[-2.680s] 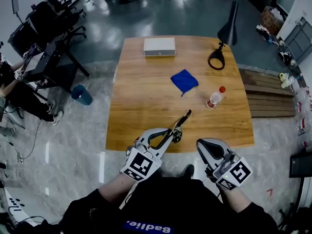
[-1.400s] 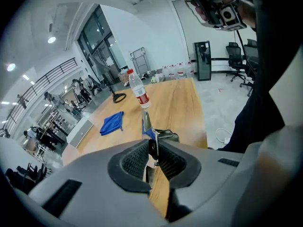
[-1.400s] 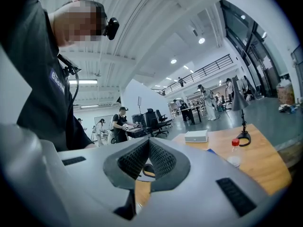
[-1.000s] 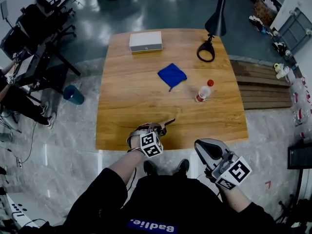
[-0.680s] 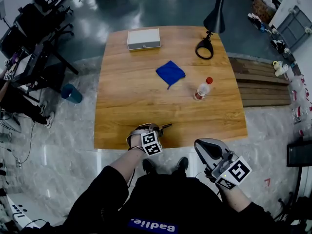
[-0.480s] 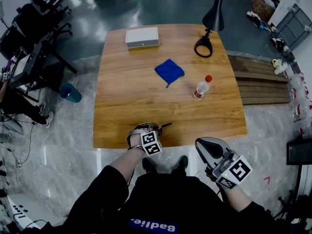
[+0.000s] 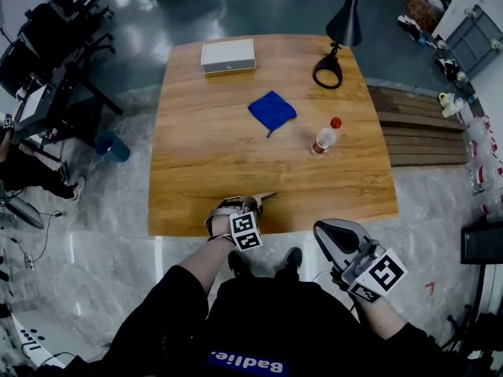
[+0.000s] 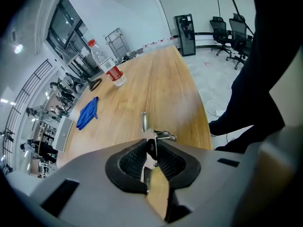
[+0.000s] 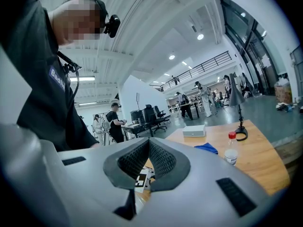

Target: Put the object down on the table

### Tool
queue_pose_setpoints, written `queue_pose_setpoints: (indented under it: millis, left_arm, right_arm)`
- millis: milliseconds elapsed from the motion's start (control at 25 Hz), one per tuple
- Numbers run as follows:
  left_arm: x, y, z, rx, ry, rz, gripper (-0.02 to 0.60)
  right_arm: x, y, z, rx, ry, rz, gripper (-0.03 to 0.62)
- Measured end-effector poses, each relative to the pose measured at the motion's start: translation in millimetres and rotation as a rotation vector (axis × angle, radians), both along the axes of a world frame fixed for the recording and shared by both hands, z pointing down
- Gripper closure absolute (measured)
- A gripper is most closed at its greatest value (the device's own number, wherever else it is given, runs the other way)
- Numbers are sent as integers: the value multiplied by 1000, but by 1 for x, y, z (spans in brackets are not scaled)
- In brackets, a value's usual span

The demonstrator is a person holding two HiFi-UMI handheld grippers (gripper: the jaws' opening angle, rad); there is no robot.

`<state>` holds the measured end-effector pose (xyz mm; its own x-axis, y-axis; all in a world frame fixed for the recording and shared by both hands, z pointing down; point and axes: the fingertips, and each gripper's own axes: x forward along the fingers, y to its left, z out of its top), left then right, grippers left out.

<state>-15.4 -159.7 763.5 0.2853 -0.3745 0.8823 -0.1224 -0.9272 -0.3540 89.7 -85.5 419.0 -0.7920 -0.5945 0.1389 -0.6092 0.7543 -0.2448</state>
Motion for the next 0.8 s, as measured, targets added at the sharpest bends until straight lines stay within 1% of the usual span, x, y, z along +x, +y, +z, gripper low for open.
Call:
queue_pose_setpoints:
  millis: [120,240,320,440,520,600,680,800]
  left_arm:
    - [3,6,8,-36,-5,14,509]
    - [4,10,10,-60,-1,18,490]
    - [4,12,10,-81,21,5,486]
    - [4,14,8,-128,60,-16,458]
    - [4,15,2,-144,84,-34,435]
    - [4,15,-8,-142,117,-51,431]
    - [6,16,-25,-133,167,-68,431]
    - [12,21,-64,-120,286,-112,431]
  right_arm:
    - [2,1,4,-5,5,-3,589]
    - [2,2,3,-4,6,-4,589]
    - [2,3,2,-4,6,-4,589]
    - [3,3,1,-1,4,-4,589]
    - [3,3,-1,1,1,-5,589]
    - [3,2,-2,7,-5,-8,589]
    - [2,1,-3,13,-13,-10,589]
    - [0,0,-8,23,-25,-15,589]
